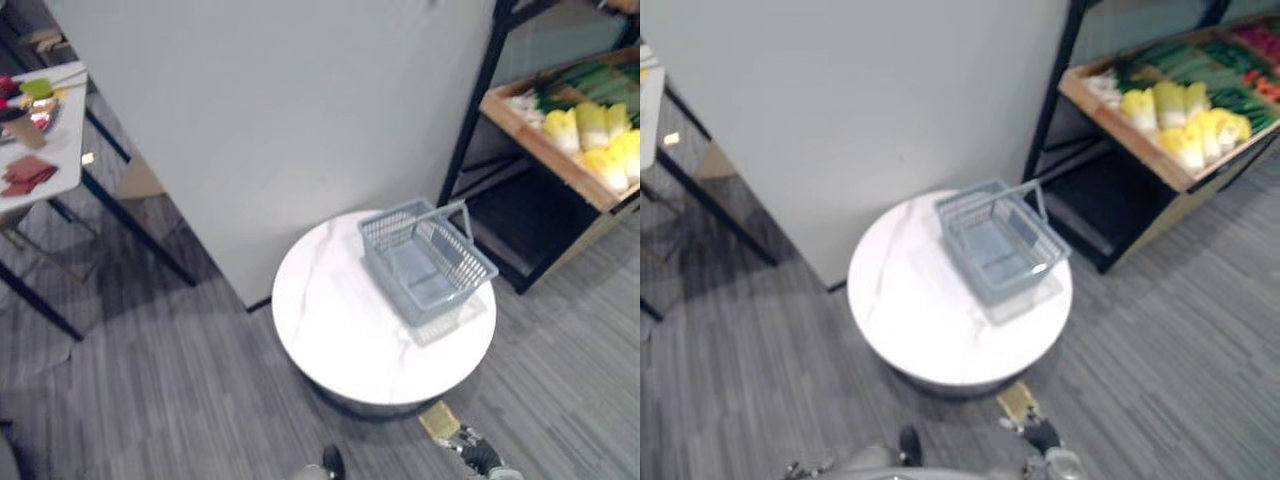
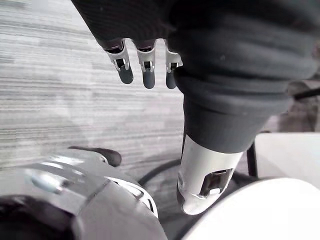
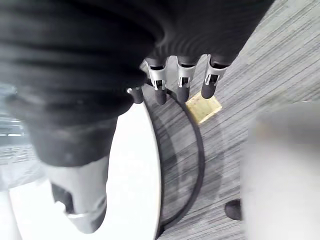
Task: Pick vegetable in the basket
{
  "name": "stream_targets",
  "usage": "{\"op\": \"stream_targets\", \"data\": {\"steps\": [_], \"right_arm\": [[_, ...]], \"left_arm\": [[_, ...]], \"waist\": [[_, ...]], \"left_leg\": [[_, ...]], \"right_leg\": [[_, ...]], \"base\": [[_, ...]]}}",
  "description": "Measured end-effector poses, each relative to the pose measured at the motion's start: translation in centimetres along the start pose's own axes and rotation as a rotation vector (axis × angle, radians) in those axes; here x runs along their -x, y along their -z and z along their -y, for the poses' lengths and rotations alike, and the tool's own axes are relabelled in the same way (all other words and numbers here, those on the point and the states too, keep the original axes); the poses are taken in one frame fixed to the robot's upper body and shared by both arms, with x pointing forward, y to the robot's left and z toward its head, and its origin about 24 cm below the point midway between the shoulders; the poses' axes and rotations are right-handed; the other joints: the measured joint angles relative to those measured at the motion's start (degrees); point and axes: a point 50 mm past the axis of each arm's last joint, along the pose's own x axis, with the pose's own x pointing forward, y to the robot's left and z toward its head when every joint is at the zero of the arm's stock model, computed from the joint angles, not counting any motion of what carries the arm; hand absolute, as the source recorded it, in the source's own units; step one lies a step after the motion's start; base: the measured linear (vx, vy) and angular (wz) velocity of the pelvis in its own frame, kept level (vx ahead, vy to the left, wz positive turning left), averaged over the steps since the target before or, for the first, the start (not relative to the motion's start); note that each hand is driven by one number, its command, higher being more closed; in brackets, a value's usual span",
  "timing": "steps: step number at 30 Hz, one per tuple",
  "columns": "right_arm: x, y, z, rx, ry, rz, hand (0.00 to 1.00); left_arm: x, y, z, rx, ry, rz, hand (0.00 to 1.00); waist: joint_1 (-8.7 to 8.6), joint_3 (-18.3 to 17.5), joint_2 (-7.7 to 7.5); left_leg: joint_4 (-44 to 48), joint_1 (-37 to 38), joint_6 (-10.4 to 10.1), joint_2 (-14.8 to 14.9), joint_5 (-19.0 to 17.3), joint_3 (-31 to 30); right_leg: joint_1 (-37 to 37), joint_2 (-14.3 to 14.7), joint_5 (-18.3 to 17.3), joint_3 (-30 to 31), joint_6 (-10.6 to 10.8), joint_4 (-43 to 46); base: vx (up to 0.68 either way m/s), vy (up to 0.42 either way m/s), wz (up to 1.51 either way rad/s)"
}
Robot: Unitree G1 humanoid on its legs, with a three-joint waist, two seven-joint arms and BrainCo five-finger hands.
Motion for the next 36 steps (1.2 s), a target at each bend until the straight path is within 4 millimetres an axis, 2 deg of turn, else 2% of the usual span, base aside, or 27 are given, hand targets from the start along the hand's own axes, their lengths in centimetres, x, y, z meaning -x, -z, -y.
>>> {"op": "stream_targets", "data": {"steps": [1,2,3,6,7,8,9,10,11,12,13,14,15,16,17,18,19,20,21,22,24,25,30,31,34,36], "right_arm": [[0.0,0.1,0.0,0.006,-0.006,-0.001,0.00],[0.0,-0.1,-0.2,0.017,-0.016,0.008,0.00],[0.0,-0.3,-0.3,0.022,-0.019,0.013,0.00],[-0.2,-0.8,-0.5,0.032,-0.032,0.036,0.00],[-0.3,-1.1,-0.7,0.038,-0.041,0.044,0.00],[-0.3,-1.3,-0.8,0.041,-0.044,0.048,0.00],[-0.3,-1.3,-1.1,0.058,-0.061,0.049,0.00],[-0.3,-1.3,-1.3,0.067,-0.071,0.049,0.00],[-0.4,-1.5,-1.8,0.093,-0.099,0.055,0.00],[-0.3,-1.4,-2.4,0.123,-0.131,0.057,0.00],[-0.3,-1.5,-2.5,0.138,-0.143,0.059,0.00],[-0.3,-1.8,-1.8,0.178,-0.136,0.067,0.00],[-0.4,-2.3,-1.1,0.221,-0.128,0.075,0.00],[-0.5,-2.7,-0.9,0.240,-0.129,0.083,0.00],[-0.6,-3.1,-0.7,0.271,-0.135,0.089,0.00],[-0.7,-3.3,-0.8,0.282,-0.141,0.094,0.00],[-0.7,-3.3,-0.8,0.284,-0.144,0.097,0.00],[-0.4,-2.8,-0.8,0.293,-0.147,0.092,0.00],[-0.2,-2.7,-0.8,0.305,-0.147,0.100,0.00],[-0.2,-2.9,-0.8,0.304,-0.145,0.109,0.00],[-0.1,-3.3,-0.8,0.301,-0.141,0.134,0.00],[-0.1,-4.2,-1.0,0.296,-0.132,0.179,0.00],[0.6,-6.3,-0.2,0.363,-0.121,0.284,0.00],[0.8,-7.1,-0.1,0.374,-0.113,0.323,0.00],[1.3,-9.0,-0.2,0.487,-0.109,0.411,0.00],[1.8,-10.6,0.1,0.561,-0.094,0.477,0.00]], "left_arm": [[-0.1,-0.2,0.2,-0.008,0.008,0.006,0.00],[-0.1,-0.6,0.6,-0.013,0.019,0.018,0.00],[-0.2,-0.8,0.7,-0.011,0.024,0.026,0.00],[-0.2,-0.9,1.1,-0.003,0.032,0.037,0.00],[-0.1,-0.6,1.0,-0.003,0.028,0.028,0.00],[-0.1,-0.5,0.9,-0.003,0.026,0.024,0.00],[0.0,-0.2,0.7,-0.001,0.020,0.017,0.00],[0.0,-0.1,0.6,-0.001,0.017,0.015,0.00],[0.1,0.2,0.4,-0.006,0.011,0.009,0.00],[0.1,0.0,-0.3,-0.015,-0.004,0.013,0.00],[0.1,-0.1,-0.4,-0.013,-0.010,0.015,0.00],[0.3,0.9,0.7,0.024,0.005,-0.015,0.00],[0.6,1.7,1.2,0.048,0.010,-0.036,0.00],[0.6,1.9,1.4,0.052,0.011,-0.041,0.00],[0.7,1.8,1.9,0.062,0.020,-0.033,0.00],[0.6,1.7,1.9,0.077,0.019,-0.030,0.00],[0.5,1.5,2.0,0.097,0.018,-0.024,0.00],[0.5,1.2,1.9,0.092,0.021,-0.014,0.00],[0.4,0.7,2.2,0.086,0.030,0.004,0.00],[0.3,0.7,2.2,0.077,0.032,0.006,0.00],[0.4,0.7,2.1,0.044,0.035,0.006,0.00],[0.3,0.5,2.3,0.013,0.049,0.016,0.00],[0.3,0.3,2.4,-0.010,0.060,0.017,0.00],[0.3,0.2,2.3,-0.018,0.062,0.018,0.00],[0.1,-0.2,1.6,-0.039,0.054,0.025,0.00],[0.1,-0.1,1.5,-0.043,0.054,0.021,0.00]], "waist": [[-0.15,-0.12,0.16],[-0.28,-0.24,0.45],[-0.53,-0.41,0.62],[-1.12,-0.49,1.12],[-0.93,-0.54,1.27],[-0.78,-0.56,1.34],[0.02,-0.59,1.42],[0.34,-0.62,1.37],[0.29,-0.96,0.98],[0.01,-1.70,-0.28],[0.09,-1.92,-0.34],[0.24,-3.04,2.77],[0.58,-4.11,4.82],[0.30,-4.19,5.59],[0.19,-4.35,6.44],[0.13,-4.33,6.43],[-0.48,-4.24,6.25],[-1.44,-4.06,5.90],[-1.17,-3.97,5.67],[-1.20,-3.97,5.68],[-1.18,-3.95,5.63],[-1.07,-3.97,5.45],[-0.48,-3.98,5.39],[-0.62,-4.30,5.89],[-0.65,-3.64,4.36],[-0.81,-3.81,4.06]], "left_leg": [[-0.87,1.63,-0.04,0.24,-0.01,-0.26],[-1.24,2.69,-0.33,0.93,-0.18,-0.94],[-1.34,2.80,-0.50,1.42,-0.26,-1.56],[-0.61,3.28,-2.95,3.88,-0.76,-3.91],[-0.24,3.49,-4.74,5.56,-1.90,-4.62],[-0.03,3.59,-5.55,6.35,-2.32,-4.85],[0.80,3.41,-7.52,8.33,-3.11,-5.01],[1.20,3.34,-8.58,9.30,-3.43,-5.08],[1.54,3.21,-11.17,11.05,-3.57,-5.83],[1.28,3.06,-13.86,12.25,-3.49,-6.94],[1.01,3.41,-14.78,13.25,-3.45,-7.79],[-0.06,3.46,-14.59,16.86,-2.30,-9.55],[-0.35,3.24,-14.31,17.88,1.21,-8.98],[-0.61,2.58,-14.55,18.78,3.79,-9.03],[-0.71,0.80,-14.36,20.10,9.53,-9.83],[-0.68,-0.15,-13.52,20.34,12.11,-9.81],[-0.91,-1.37,-11.52,20.51,16.35,-9.49],[-0.38,-2.40,-8.61,20.87,20.03,-7.25],[4.44,-3.94,-9.66,20.88,17.63,-2.24],[6.46,-4.39,-9.60,20.41,15.54,0.44],[8.21,-4.42,-9.46,17.76,10.40,4.55],[6.02,-4.31,-9.64,14.90,7.43,4.91],[-3.96,-1.56,-9.63,12.13,7.27,4.80],[-6.17,-1.37,-9.63,11.44,7.27,4.46],[-7.76,-1.27,-8.99,9.76,7.76,4.07],[-8.70,-1.19,-8.58,8.72,8.05,3.89]], "right_leg": [[-1.05,-0.84,-1.22,-3.59,-1.99,-0.29],[-2.12,-1.20,-2.89,-7.13,-2.70,-3.16],[-2.62,-1.22,-3.38,-8.49,-3.05,-5.48],[-4.06,-1.97,-3.01,-9.67,-2.52,-19.64],[-4.69,-2.81,-2.06,-7.91,-1.50,-25.82],[-5.01,-3.14,-1.59,-6.82,-1.01,-27.98],[-6.24,-3.50,-0.80,-3.71,0.27,-31.65],[-6.85,-3.60,-0.55,-1.99,0.67,-32.76],[-7.69,-3.75,0.04,0.35,1.68,-33.75],[-7.61,-4.33,0.89,1.33,3.51,-34.72],[-7.88,-3.60,4.48,0.44,7.57,-33.45],[-8.66,-0.46,2.11,-1.77,4.84,-30.82],[-9.56,1.78,1.24,-2.70,3.48,-29.32],[-9.46,2.62,0.75,-3.60,2.76,-28.90],[-8.94,3.76,0.06,-5.81,1.40,-28.95],[-8.40,3.91,-0.21,-6.81,0.91,-29.23],[-6.76,3.78,-0.60,-9.16,0.21,-30.12],[-3.87,3.35,-0.66,-12.79,-0.79,-32.30],[-1.84,3.24,-0.70,-15.07,-1.56,-33.99],[-1.03,3.40,-0.69,-15.81,-1.59,-34.79],[0.55,3.58,-0.46,-17.30,-1.93,-36.39],[0.54,3.95,0.13,-18.29,-2.11,-37.60],[0.80,5.17,3.29,-19.09,-0.48,-41.79],[1.21,5.32,4.59,-19.51,-0.03,-43.57],[2.71,5.09,7.35,-19.38,0.90,-47.80],[2.69,4.58,7.84,-18.73,1.52,-48.55]], "base": [[0.29,-0.001,0.08],[0.17,-0.043,0.20],[0.21,-0.113,0.35],[0.23,-0.247,0.35],[0.18,-0.336,0.12],[0.21,-0.461,0.00],[0.13,-0.361,-0.08],[0.18,-0.508,-0.04],[0.25,-0.712,0.23],[0.27,-0.743,0.33],[0.31,-0.737,0.36],[0.28,-0.532,0.15],[0.28,-0.512,0.20],[0.24,-0.491,0.29],[0.15,-0.397,0.40],[0.16,-0.441,0.64],[0.14,-0.378,1.03],[0.12,-0.385,1.21],[0.06,-0.274,0.98],[0.02,-0.178,0.55],[0.03,-0.136,0.41],[0.03,-0.080,0.34],[0.01,0.057,0.13],[0.00,0.159,0.14],[-0.04,0.113,0.10],[-0.04,0.067,0.10]]}}
